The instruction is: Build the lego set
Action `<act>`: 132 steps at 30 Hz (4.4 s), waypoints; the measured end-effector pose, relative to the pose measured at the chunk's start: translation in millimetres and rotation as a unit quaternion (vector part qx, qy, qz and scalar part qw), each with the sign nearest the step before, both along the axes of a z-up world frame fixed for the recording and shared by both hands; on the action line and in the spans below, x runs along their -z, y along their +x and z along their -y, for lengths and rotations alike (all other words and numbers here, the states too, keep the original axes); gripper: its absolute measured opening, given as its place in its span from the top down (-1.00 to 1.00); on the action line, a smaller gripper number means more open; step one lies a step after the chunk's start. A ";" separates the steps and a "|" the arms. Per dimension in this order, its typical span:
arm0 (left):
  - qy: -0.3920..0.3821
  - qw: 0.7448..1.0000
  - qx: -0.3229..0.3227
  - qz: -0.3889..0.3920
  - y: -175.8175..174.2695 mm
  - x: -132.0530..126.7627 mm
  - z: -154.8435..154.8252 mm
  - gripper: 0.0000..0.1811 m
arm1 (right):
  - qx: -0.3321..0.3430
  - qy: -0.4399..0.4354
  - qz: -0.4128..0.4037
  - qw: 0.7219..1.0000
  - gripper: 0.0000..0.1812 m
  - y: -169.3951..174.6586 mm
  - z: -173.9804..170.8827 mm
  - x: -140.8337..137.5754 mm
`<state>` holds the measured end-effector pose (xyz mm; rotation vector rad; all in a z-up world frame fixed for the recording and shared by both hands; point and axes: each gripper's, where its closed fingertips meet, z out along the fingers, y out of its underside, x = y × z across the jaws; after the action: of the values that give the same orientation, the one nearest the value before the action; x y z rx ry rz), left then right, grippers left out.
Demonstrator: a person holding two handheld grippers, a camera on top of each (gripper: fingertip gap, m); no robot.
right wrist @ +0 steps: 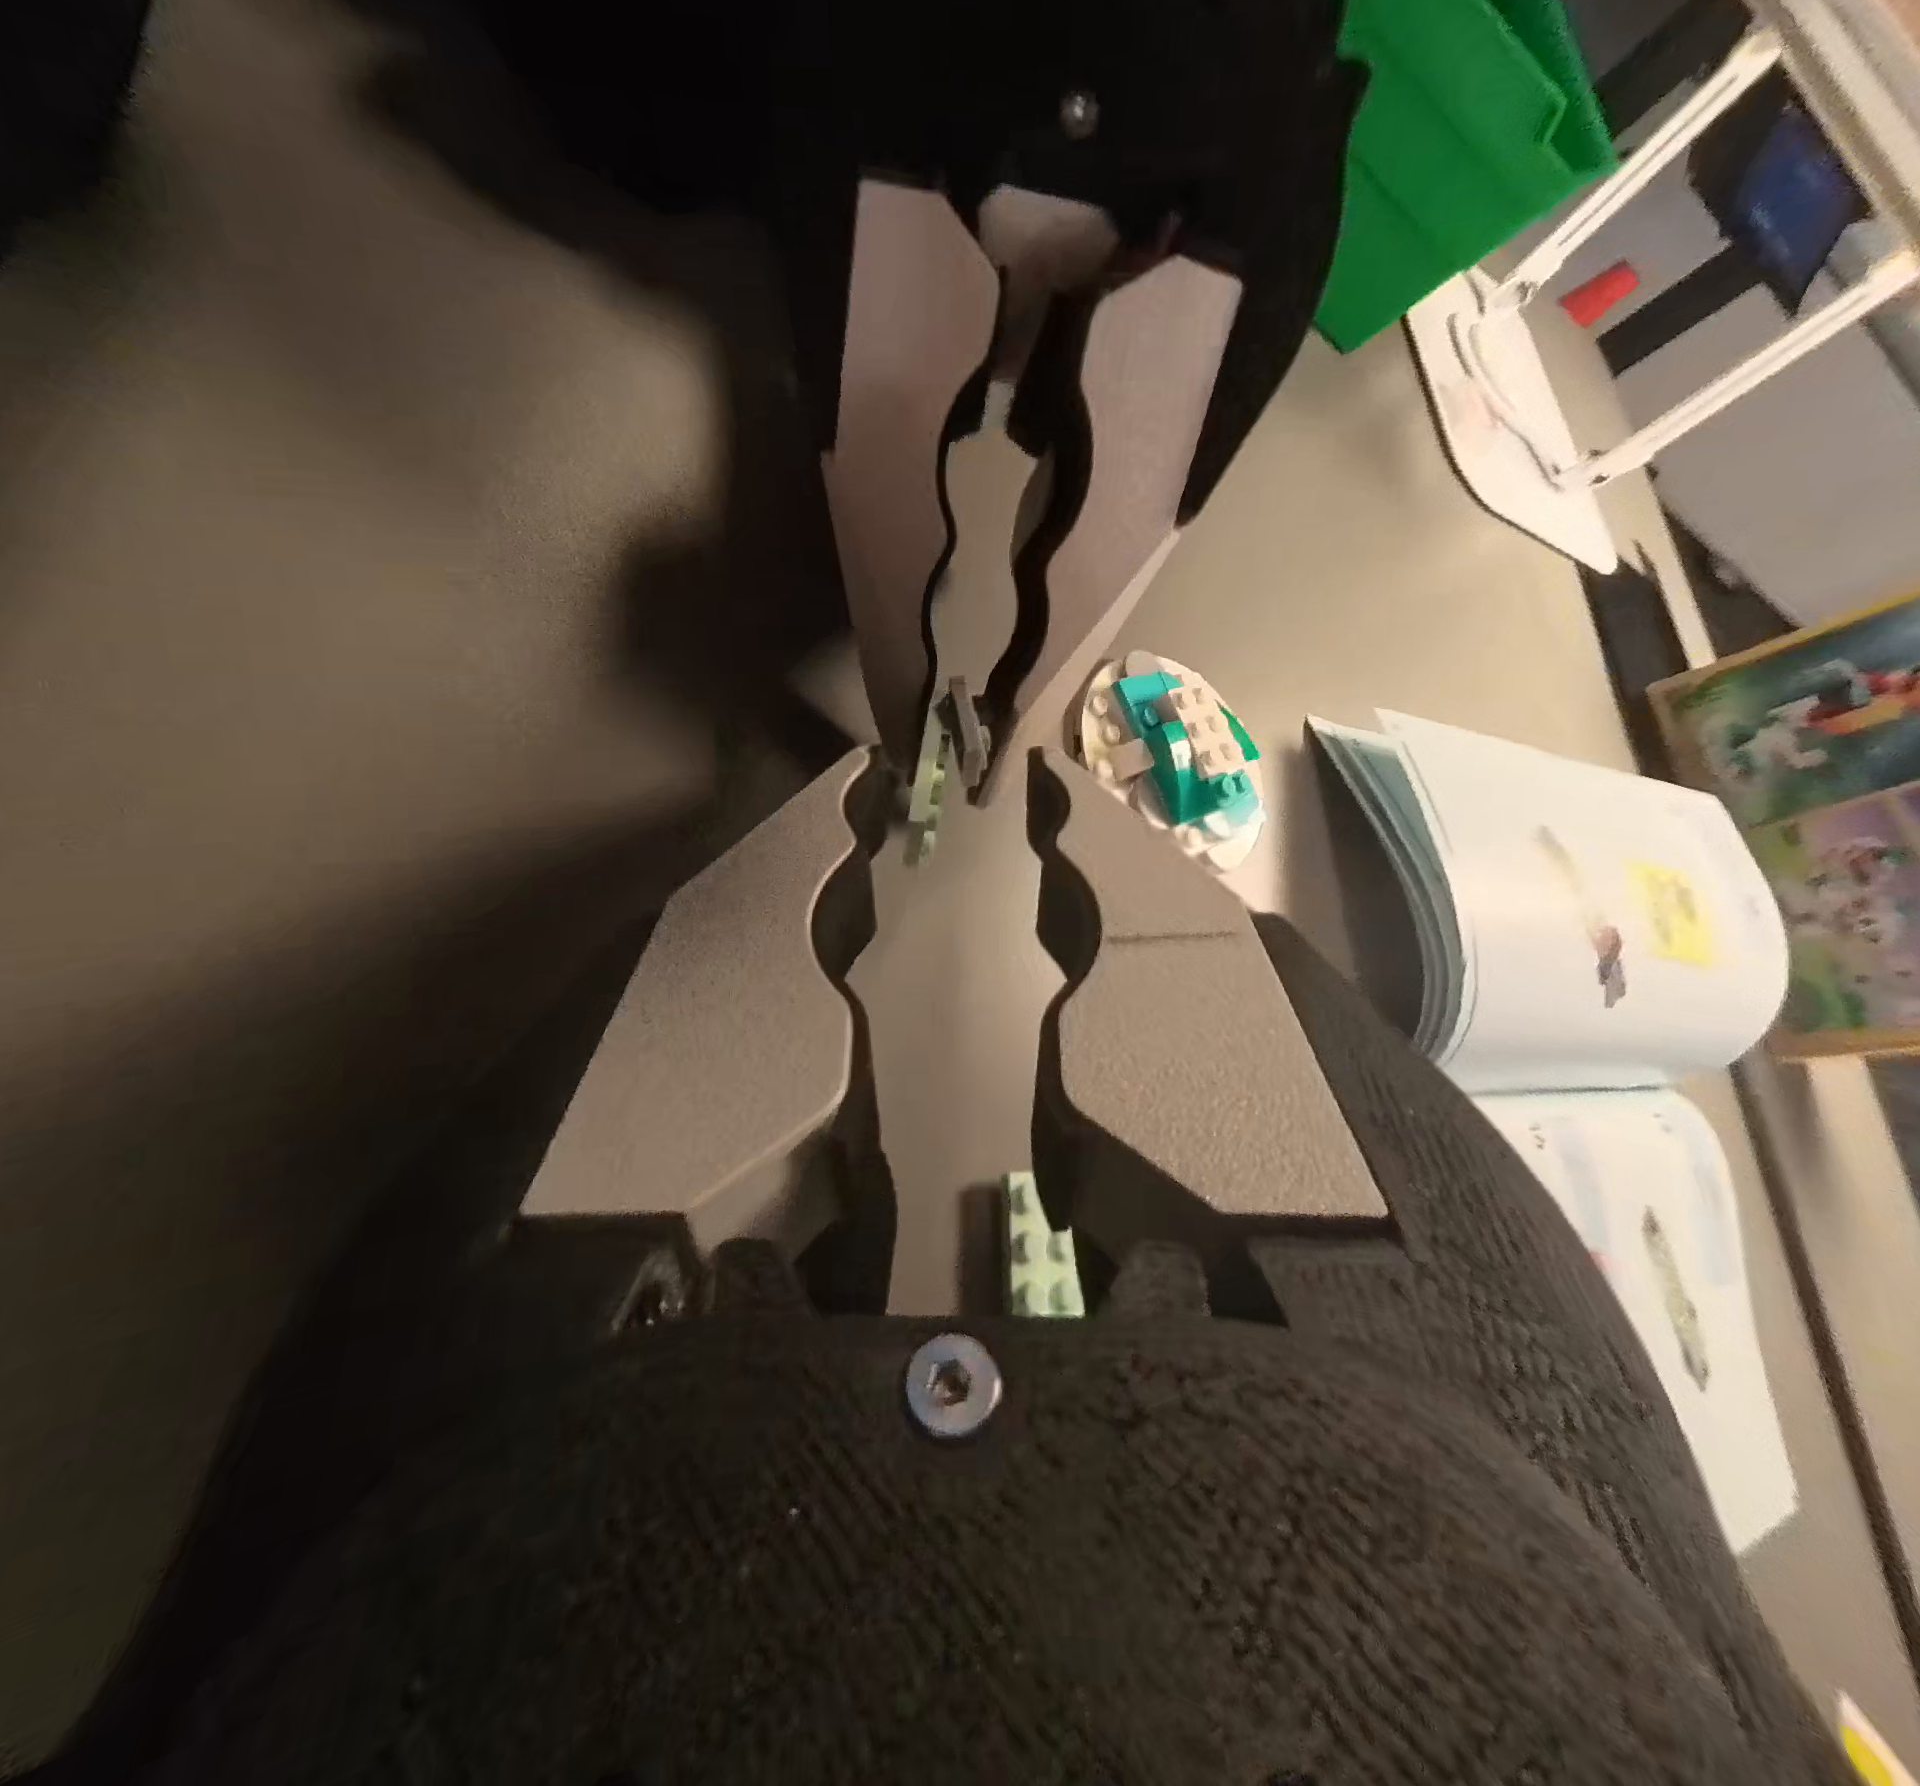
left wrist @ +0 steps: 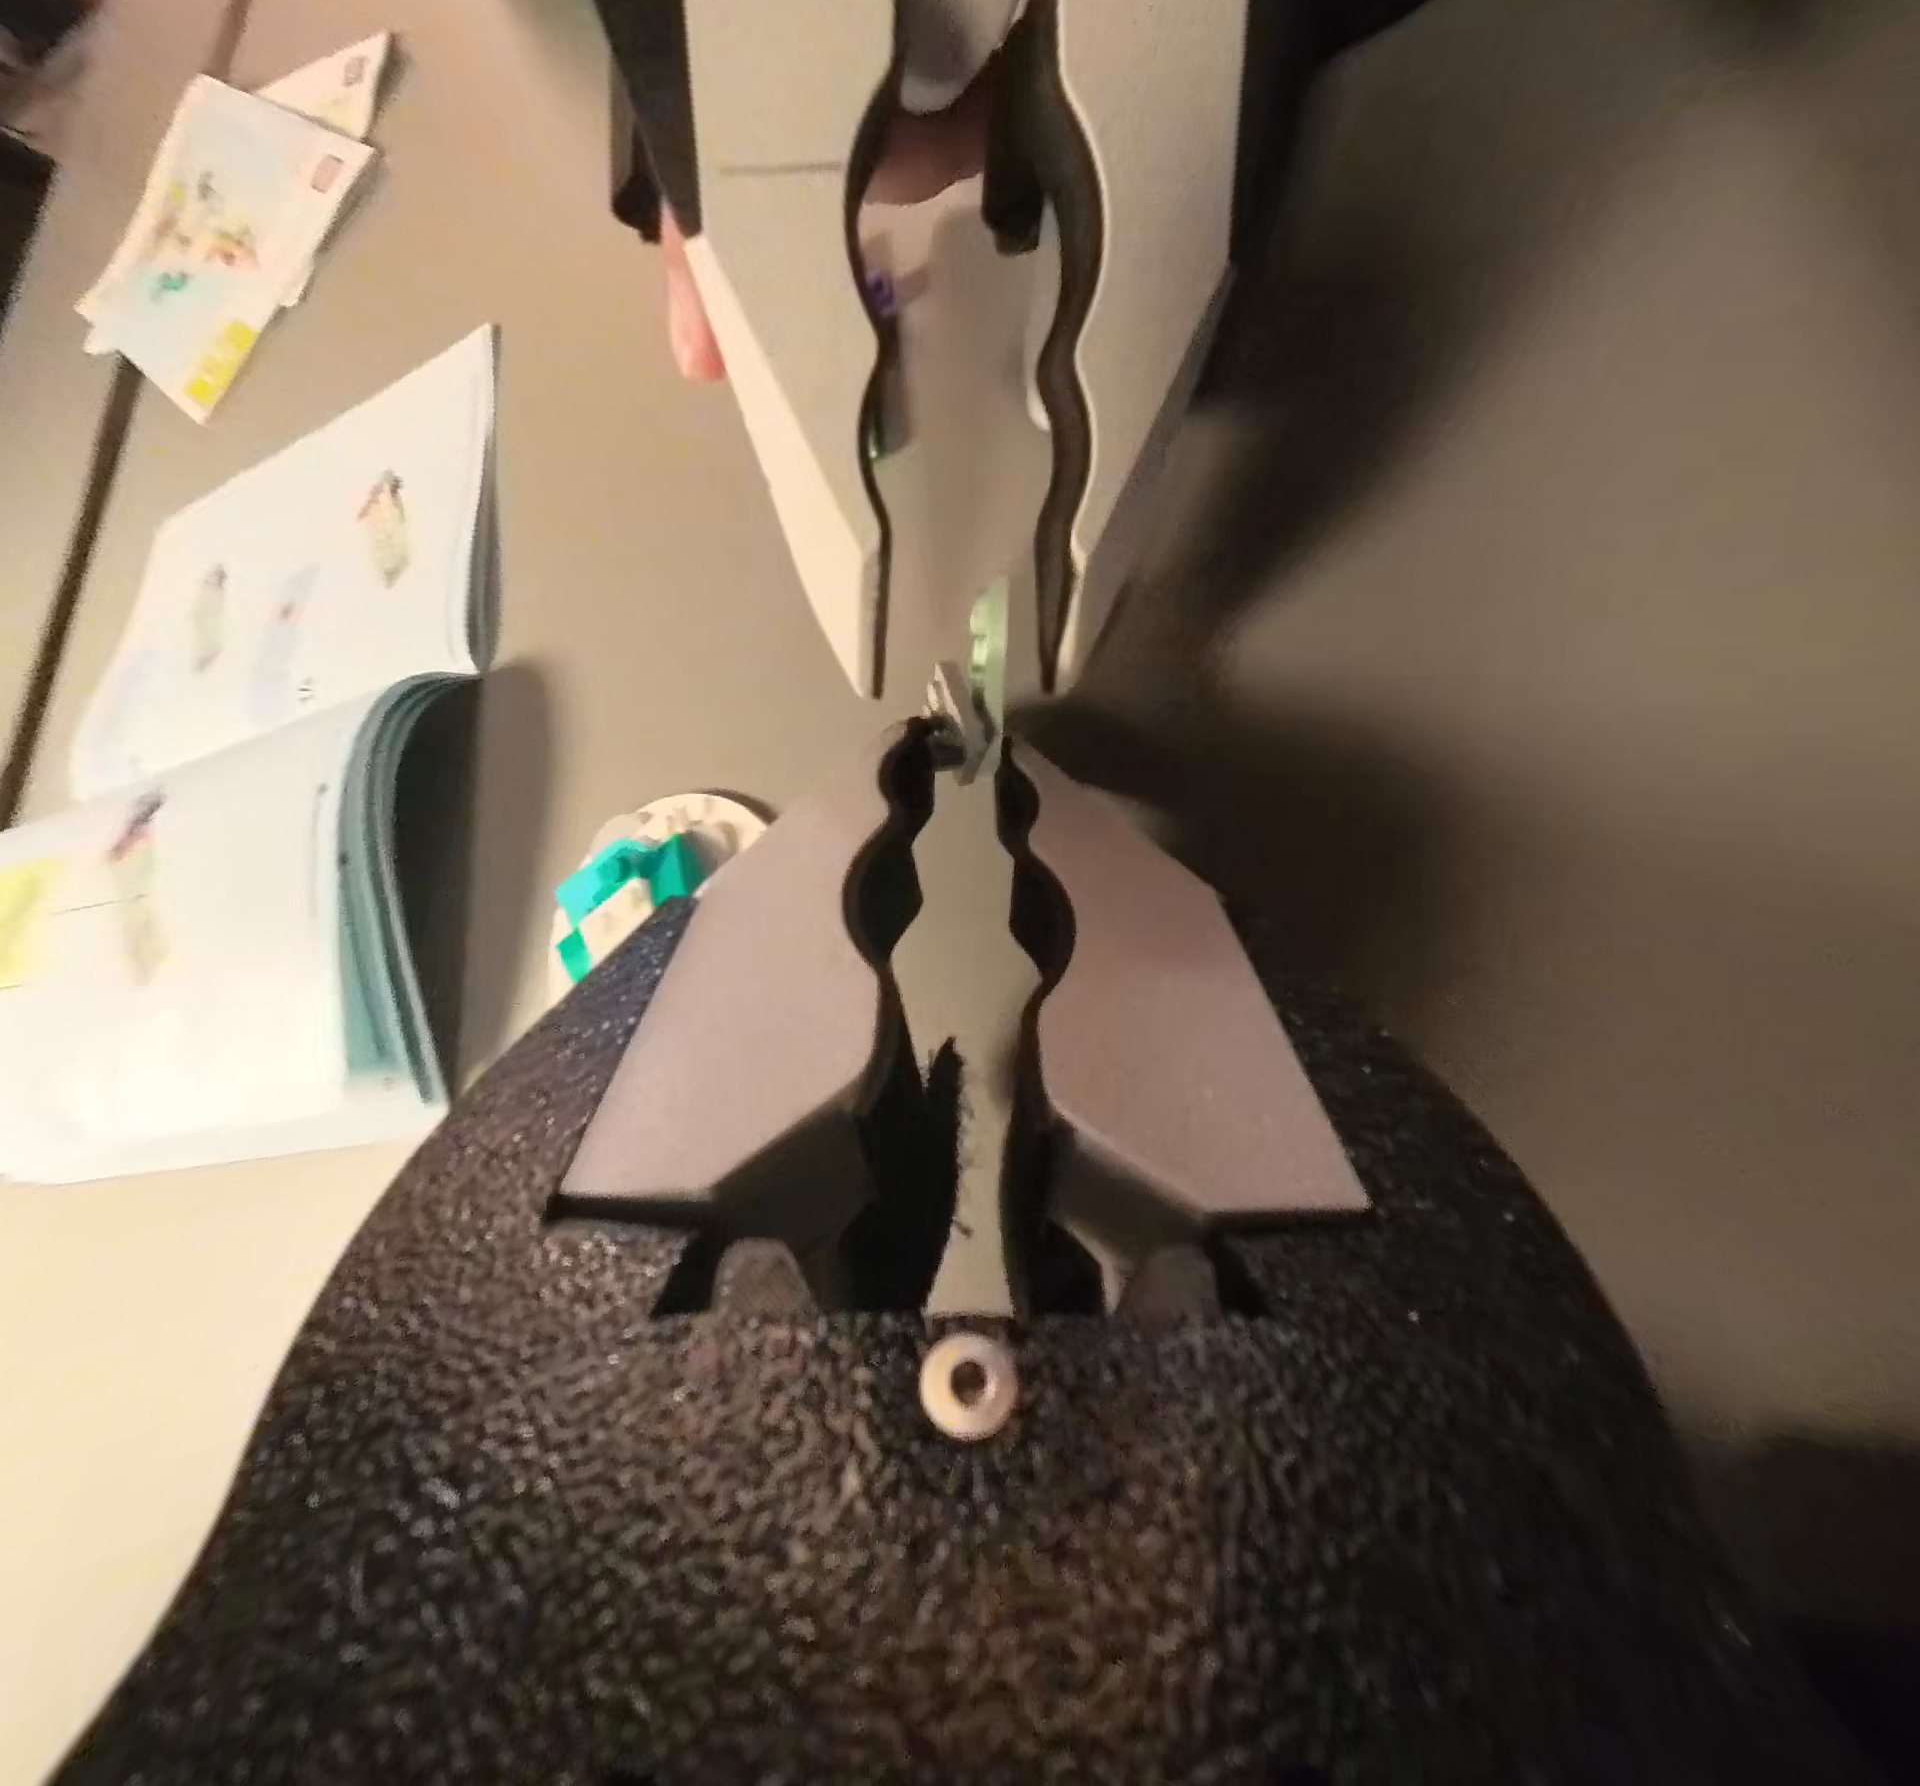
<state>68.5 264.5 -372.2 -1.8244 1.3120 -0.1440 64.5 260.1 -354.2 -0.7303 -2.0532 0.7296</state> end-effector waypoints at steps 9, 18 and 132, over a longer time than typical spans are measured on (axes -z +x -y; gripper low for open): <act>-0.116 0.991 0.009 0.066 5.9 3.1 9.8 0.89 | -0.004 -0.028 0.033 0.999 0.89 -0.7 5.5 4.2; -0.159 0.983 -0.005 0.096 6.0 4.2 9.7 0.86 | 0.022 -0.080 0.081 0.993 0.92 -0.1 4.6 8.9; -0.119 0.979 -0.101 0.131 -2.5 1.4 12.8 0.77 | -0.028 -0.141 0.147 0.979 0.92 -0.7 5.7 18.1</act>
<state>66.1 251.7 -373.6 -2.0484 0.9517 -0.4307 63.9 254.4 -372.3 -0.9929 -2.2678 1.0107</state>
